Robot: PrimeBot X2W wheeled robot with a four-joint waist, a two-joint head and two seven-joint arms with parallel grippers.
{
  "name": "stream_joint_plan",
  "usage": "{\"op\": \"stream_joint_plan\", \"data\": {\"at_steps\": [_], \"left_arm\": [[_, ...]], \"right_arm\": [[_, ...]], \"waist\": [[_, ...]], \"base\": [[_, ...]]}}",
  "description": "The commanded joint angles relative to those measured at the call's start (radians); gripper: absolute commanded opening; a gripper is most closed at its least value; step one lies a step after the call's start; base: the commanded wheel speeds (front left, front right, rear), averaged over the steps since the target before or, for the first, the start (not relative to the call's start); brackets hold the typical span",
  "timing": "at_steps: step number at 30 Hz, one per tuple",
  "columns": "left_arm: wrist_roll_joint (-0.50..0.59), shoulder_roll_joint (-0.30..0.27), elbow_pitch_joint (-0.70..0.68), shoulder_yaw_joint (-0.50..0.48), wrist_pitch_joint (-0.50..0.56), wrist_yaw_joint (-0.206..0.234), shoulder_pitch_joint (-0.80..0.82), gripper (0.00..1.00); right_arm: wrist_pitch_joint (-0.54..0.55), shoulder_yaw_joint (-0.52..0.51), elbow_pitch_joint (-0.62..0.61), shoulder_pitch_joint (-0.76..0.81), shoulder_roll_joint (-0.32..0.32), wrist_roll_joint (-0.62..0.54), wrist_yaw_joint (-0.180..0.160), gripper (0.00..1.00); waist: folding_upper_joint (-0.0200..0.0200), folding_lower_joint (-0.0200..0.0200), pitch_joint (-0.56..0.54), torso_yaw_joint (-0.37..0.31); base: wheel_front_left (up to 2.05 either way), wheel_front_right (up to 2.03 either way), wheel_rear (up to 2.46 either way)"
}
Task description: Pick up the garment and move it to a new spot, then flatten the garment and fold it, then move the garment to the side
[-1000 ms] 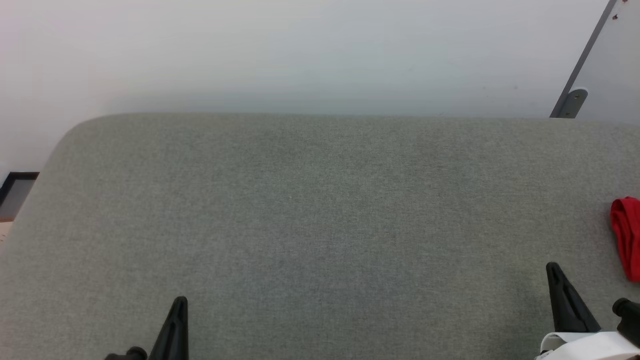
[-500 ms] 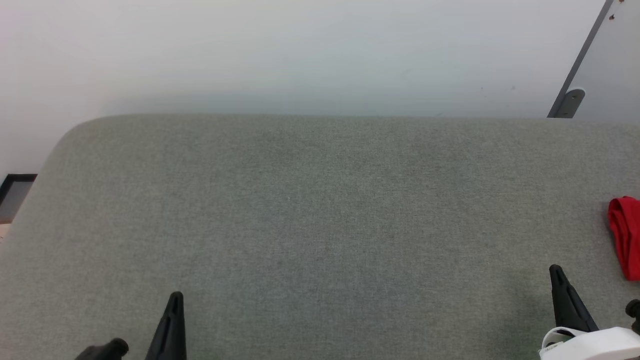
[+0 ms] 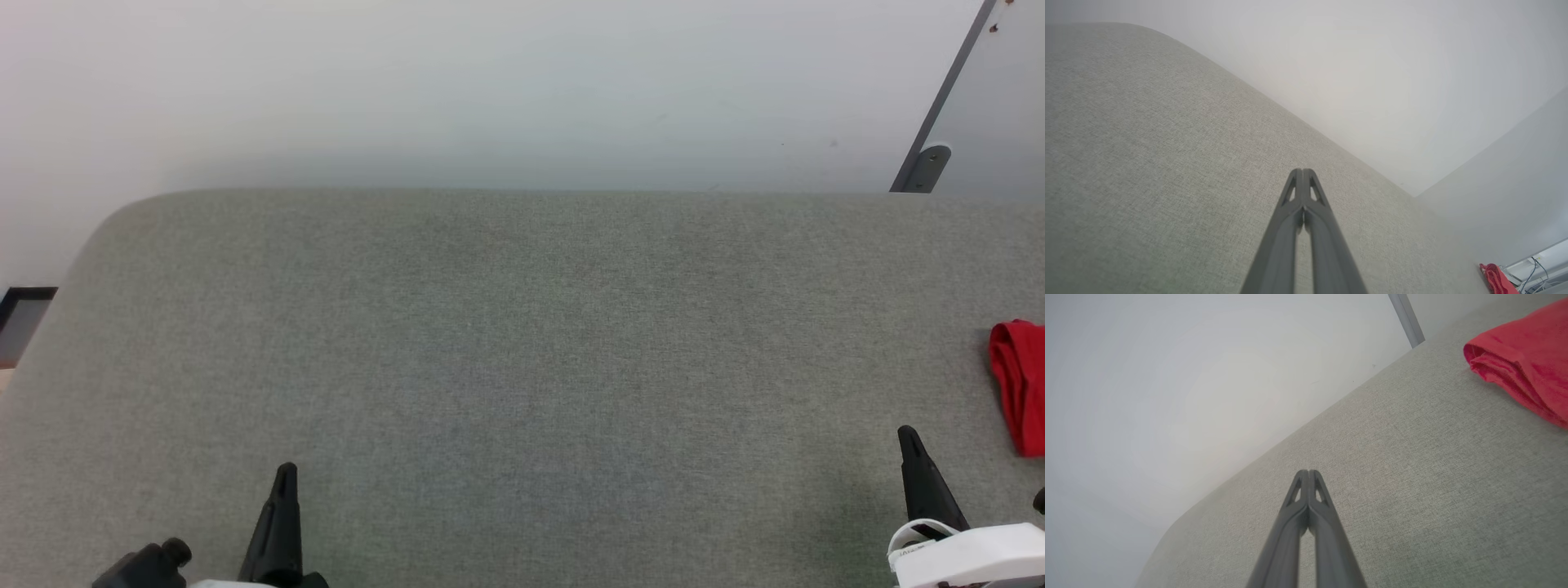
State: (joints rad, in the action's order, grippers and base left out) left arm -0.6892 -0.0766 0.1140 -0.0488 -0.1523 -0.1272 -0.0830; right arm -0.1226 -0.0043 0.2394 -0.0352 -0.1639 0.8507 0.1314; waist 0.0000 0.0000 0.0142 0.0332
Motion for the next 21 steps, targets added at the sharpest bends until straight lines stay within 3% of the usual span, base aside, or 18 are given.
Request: {"op": "stream_joint_plan", "data": {"at_steps": [1,21], "left_arm": [[-0.045,-0.009,-0.007,-0.001,0.007,-0.002,0.025,0.00],[-0.315,-0.011,0.031,-0.005,0.071,-0.003,0.074,0.00]], "right_arm": [[0.010,-0.012,-0.011,-0.027,0.000,0.035,0.000,0.00],[0.076,-0.041,-0.007,-0.044,0.033,0.249,0.000,0.00]], "waist": [[0.0000,0.0000,0.000,-0.001],[0.0000,0.0000,-0.003,-0.008]], "base": [[0.00,0.00,0.00],[0.00,0.00,0.00]]}}
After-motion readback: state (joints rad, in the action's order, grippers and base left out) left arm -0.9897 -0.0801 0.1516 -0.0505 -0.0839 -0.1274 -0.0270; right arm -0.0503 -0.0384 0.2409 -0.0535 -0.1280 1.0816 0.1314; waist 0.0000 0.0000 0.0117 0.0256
